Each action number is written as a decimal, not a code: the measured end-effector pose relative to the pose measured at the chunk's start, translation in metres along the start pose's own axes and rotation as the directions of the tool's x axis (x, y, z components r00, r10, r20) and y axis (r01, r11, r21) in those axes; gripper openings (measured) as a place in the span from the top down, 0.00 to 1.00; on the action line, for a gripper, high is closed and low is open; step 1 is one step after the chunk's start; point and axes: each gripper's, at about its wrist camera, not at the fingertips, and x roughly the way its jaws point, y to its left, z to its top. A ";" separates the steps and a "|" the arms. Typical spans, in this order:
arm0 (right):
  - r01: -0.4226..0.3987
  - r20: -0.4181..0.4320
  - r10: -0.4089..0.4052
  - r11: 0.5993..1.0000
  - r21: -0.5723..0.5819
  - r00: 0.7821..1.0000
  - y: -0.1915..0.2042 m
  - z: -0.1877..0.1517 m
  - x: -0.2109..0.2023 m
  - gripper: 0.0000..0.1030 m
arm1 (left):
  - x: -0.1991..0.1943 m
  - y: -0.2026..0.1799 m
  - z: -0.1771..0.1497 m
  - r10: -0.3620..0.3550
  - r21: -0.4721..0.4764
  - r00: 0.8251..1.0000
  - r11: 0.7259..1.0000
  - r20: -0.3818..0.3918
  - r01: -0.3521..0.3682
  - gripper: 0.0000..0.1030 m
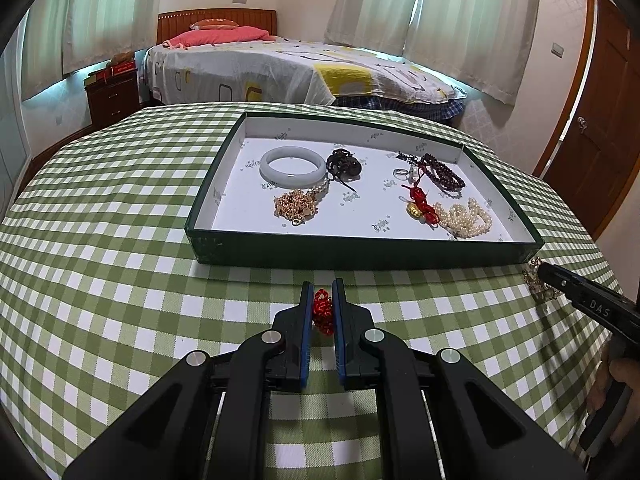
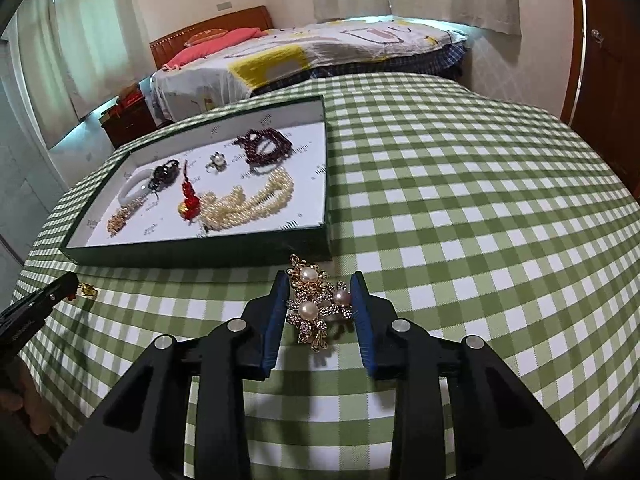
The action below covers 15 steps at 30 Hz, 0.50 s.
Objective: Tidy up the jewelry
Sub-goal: 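Carry the red knot and pearl brooch into the tray with both tools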
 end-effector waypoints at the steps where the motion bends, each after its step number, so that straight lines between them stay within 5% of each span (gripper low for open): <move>1: -0.004 0.005 0.004 1.000 -0.003 1.000 0.002 0.001 -0.002 0.70 | -0.001 0.000 0.000 0.000 0.000 1.000 1.000 0.002 0.000 0.90; 15: -0.052 0.097 0.057 0.997 -0.050 0.994 0.020 0.024 -0.042 0.70 | -0.023 -0.008 0.022 -0.014 0.004 0.997 1.000 0.077 0.013 0.90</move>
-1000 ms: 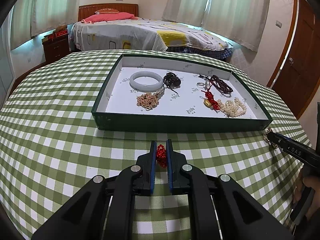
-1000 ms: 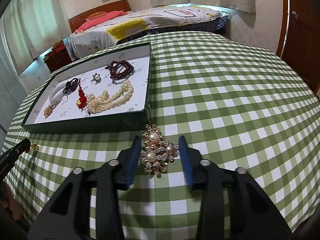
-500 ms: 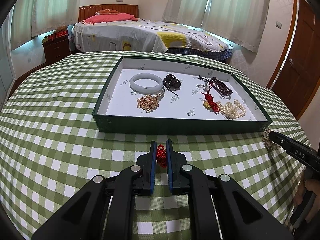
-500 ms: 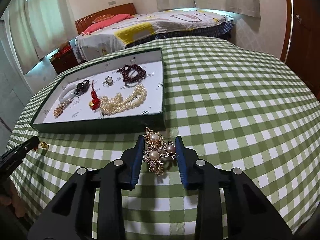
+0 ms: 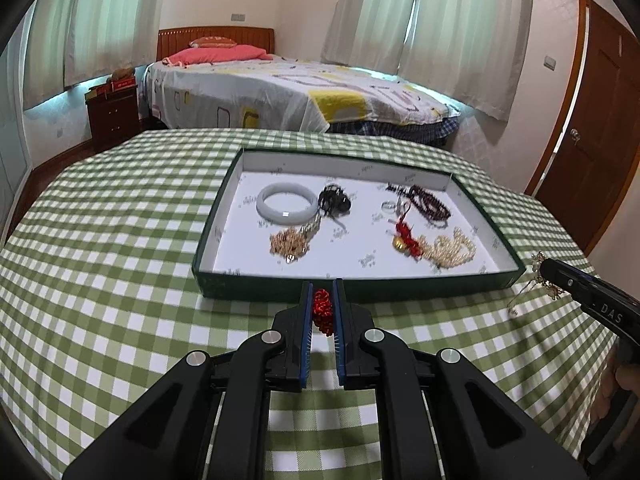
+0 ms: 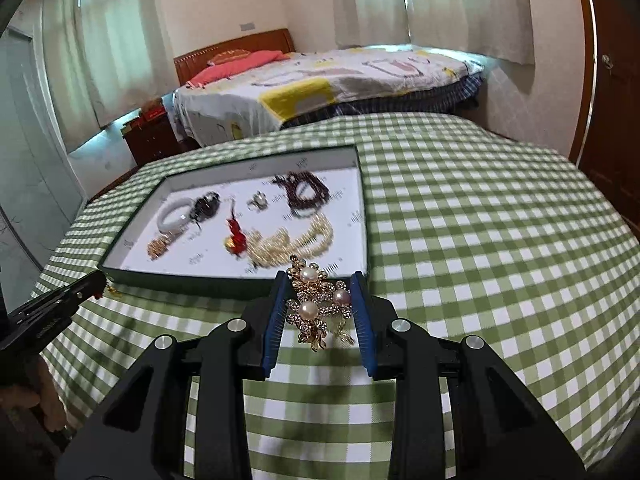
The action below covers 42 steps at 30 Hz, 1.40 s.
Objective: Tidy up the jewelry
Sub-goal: 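Carry the red knot and pearl brooch into the tray with both tools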
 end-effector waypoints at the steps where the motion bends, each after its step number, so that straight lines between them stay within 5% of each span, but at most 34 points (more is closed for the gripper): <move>1: -0.004 0.009 0.004 1.000 -0.003 1.000 0.002 0.002 -0.003 0.70 | -0.002 -0.001 0.003 -0.005 -0.001 1.000 1.000 0.009 0.005 0.90; 9: -0.045 0.096 0.048 0.998 -0.032 0.994 0.019 0.030 -0.025 0.70 | -0.023 -0.011 0.039 -0.046 0.016 0.993 0.999 0.106 0.045 0.90; 25: -0.101 0.244 0.120 0.991 -0.087 0.962 0.047 0.103 -0.024 0.70 | -0.028 -0.038 0.121 -0.127 0.072 0.953 0.991 0.276 0.111 0.90; 32: -0.105 0.194 0.117 0.992 -0.071 0.974 0.044 0.102 0.023 0.70 | 0.015 -0.039 0.111 -0.094 0.072 0.972 0.994 0.216 0.080 0.90; 42: -0.097 0.026 0.099 0.993 -0.071 0.995 0.046 0.071 0.114 0.70 | 0.098 -0.026 0.072 -0.030 0.038 0.999 0.999 0.016 0.030 0.90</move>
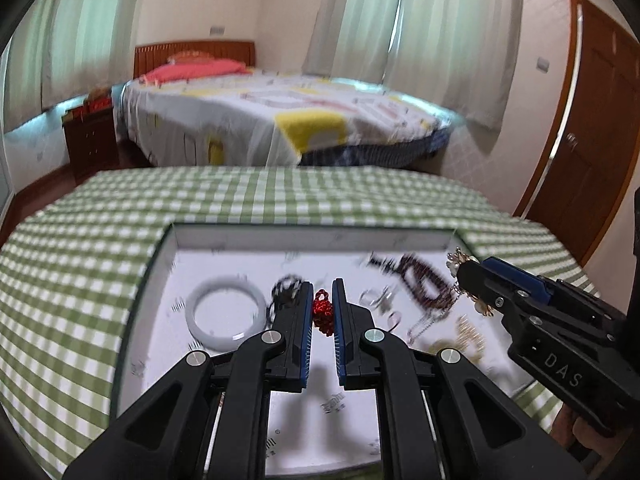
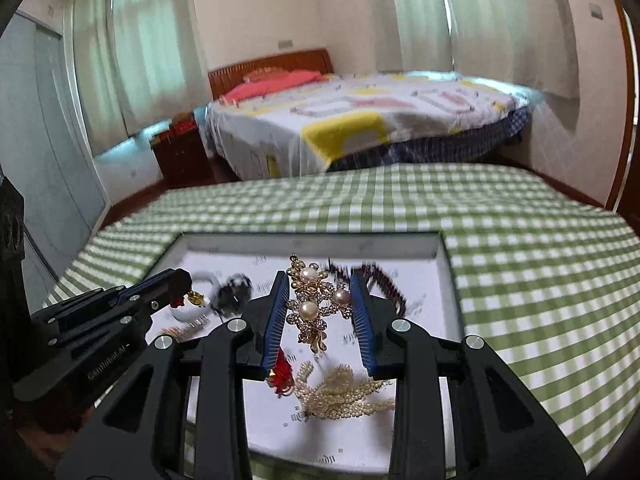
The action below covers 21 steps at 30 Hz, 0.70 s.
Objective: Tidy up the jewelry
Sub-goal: 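Carry the red knot and pearl brooch into the tray with both tools, then open both tools to release the knot and brooch in the tray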
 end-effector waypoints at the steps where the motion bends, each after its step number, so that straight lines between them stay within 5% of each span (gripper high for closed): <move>1: 0.001 -0.018 -0.001 1.000 0.000 1.000 -0.001 -0.003 0.007 0.70 | 0.007 0.001 -0.003 0.003 -0.001 1.000 1.000 -0.021 -0.003 0.90; 12: 0.006 -0.115 -0.004 1.000 0.015 0.993 -0.006 -0.014 0.041 0.69 | 0.025 0.004 -0.017 0.031 -0.008 0.994 0.999 -0.100 -0.032 0.88; 16: 0.007 -0.114 -0.005 1.000 0.015 0.993 -0.006 -0.013 0.040 0.62 | 0.025 0.003 -0.018 0.050 -0.010 0.993 0.999 -0.106 -0.051 0.63; 21: 0.008 -0.105 -0.007 1.000 0.009 0.994 -0.003 -0.012 0.036 0.57 | 0.023 0.004 -0.017 0.060 -0.011 0.993 0.998 -0.102 -0.062 0.50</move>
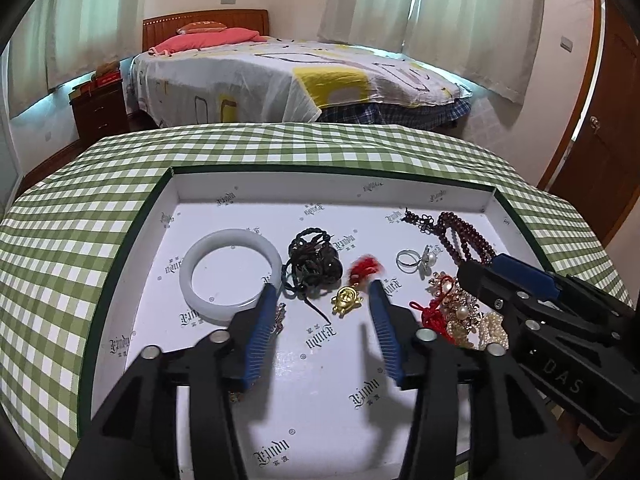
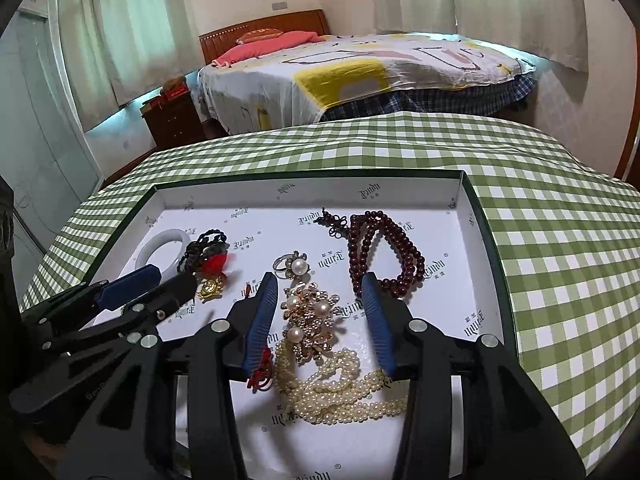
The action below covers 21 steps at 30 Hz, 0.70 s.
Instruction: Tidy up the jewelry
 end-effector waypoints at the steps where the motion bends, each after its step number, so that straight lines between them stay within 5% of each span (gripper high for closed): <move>1: 0.000 0.002 0.000 1.000 0.000 1.000 -0.001 0.000 -0.002 0.57 | -0.001 0.000 0.000 0.003 0.001 1.000 1.000 -0.001 -0.003 0.46; 11: 0.012 0.047 -0.013 1.000 0.014 0.999 0.000 -0.002 -0.040 0.47 | -0.028 -0.001 0.000 0.036 -0.012 0.999 0.999 0.035 -0.036 0.29; 21: 0.043 0.104 -0.044 0.999 0.010 0.994 0.009 -0.023 -0.121 0.31 | -0.111 -0.003 -0.017 0.064 -0.008 0.991 0.998 0.117 -0.063 0.22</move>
